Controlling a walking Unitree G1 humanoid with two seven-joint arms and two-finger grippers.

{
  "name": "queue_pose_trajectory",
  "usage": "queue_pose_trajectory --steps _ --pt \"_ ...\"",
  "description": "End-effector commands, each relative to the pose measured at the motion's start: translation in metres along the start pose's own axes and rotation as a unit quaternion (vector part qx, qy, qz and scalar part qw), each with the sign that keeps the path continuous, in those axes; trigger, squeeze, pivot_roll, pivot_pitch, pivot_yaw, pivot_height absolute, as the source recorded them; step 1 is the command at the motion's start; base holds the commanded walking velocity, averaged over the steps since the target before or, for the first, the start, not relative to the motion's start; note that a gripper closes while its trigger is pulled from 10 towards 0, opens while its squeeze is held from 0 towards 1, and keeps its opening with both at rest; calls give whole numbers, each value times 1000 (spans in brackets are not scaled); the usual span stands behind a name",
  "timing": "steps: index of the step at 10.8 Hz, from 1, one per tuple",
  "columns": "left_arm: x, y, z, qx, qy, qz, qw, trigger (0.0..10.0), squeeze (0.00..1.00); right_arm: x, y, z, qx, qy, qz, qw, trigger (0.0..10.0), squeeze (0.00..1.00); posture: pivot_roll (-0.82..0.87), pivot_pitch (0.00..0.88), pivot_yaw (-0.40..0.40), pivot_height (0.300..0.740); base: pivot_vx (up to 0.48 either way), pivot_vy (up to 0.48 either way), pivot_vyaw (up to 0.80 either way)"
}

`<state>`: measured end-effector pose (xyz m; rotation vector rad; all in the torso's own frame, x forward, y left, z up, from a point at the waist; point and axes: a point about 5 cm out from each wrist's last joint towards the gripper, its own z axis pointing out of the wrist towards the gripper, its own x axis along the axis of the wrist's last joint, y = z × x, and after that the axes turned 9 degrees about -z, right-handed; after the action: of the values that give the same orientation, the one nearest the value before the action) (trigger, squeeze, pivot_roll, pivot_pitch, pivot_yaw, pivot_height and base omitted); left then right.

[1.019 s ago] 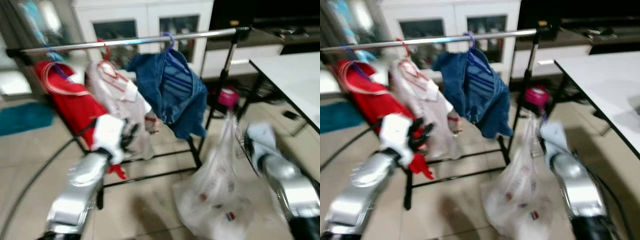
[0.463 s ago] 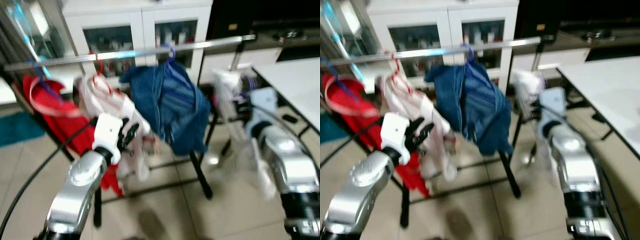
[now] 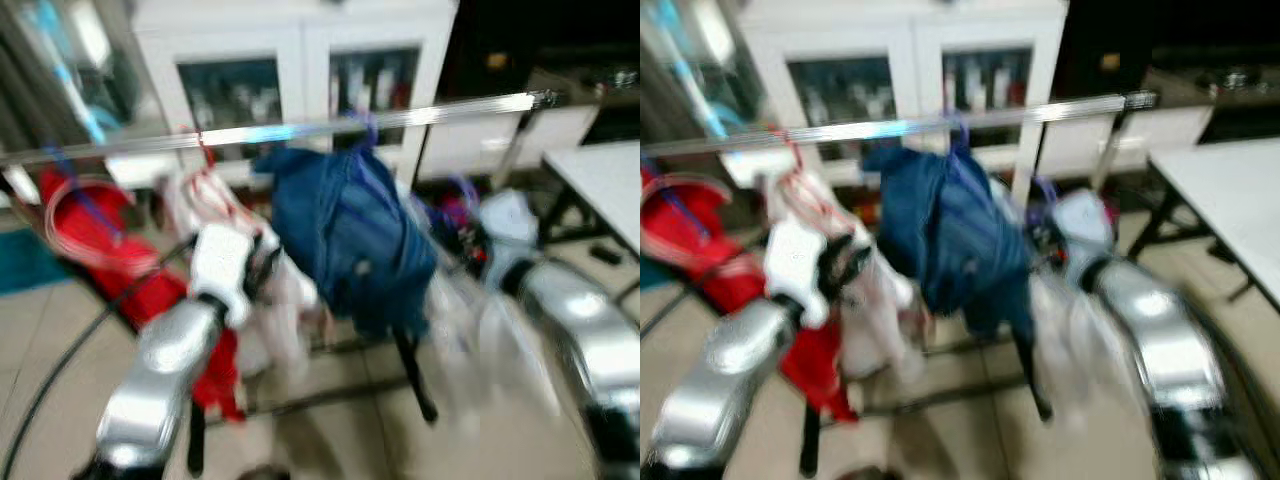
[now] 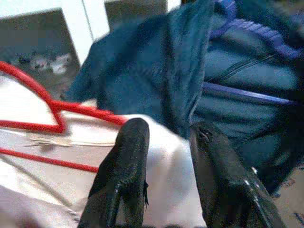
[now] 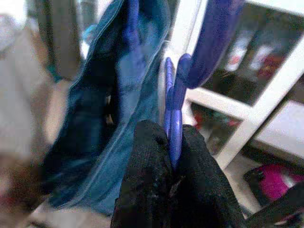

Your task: Hang hanger

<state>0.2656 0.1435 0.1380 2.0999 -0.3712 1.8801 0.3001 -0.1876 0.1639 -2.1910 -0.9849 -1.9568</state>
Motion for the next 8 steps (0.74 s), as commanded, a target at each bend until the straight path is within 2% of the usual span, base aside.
queue_pose_trajectory --steps 1,2,3,6,7,8 --pt "5 7 1 -11 4 7 1000 10000 0 14 16 -4 -51 24 -34 998 10000 0 -108 72 23 740 0 0 0" --pt "7 10 1 -22 3 12 1000 10000 0 19 20 -4 -68 32 -61 995 10000 0 -106 72 21 740 0 0 0" --pt "16 20 -3 -68 22 26 997 10000 0 31 20 -5 -85 72 -30 993 10000 0 -102 73 10 740 0 0 0" --pt "19 29 -8 -118 16 36 992 10000 0 37 17 1 -87 88 -15 992 10000 0 -100 68 2 740 0 0 0" --pt "22 32 -8 -135 19 36 990 10000 0 40 20 8 -90 83 -14 992 10000 0 -102 63 3 740 0 0 0" --pt "24 36 -8 -156 17 38 987 10000 0 43 31 18 -117 67 5 991 10000 0 -106 59 7 740 0 0 0"
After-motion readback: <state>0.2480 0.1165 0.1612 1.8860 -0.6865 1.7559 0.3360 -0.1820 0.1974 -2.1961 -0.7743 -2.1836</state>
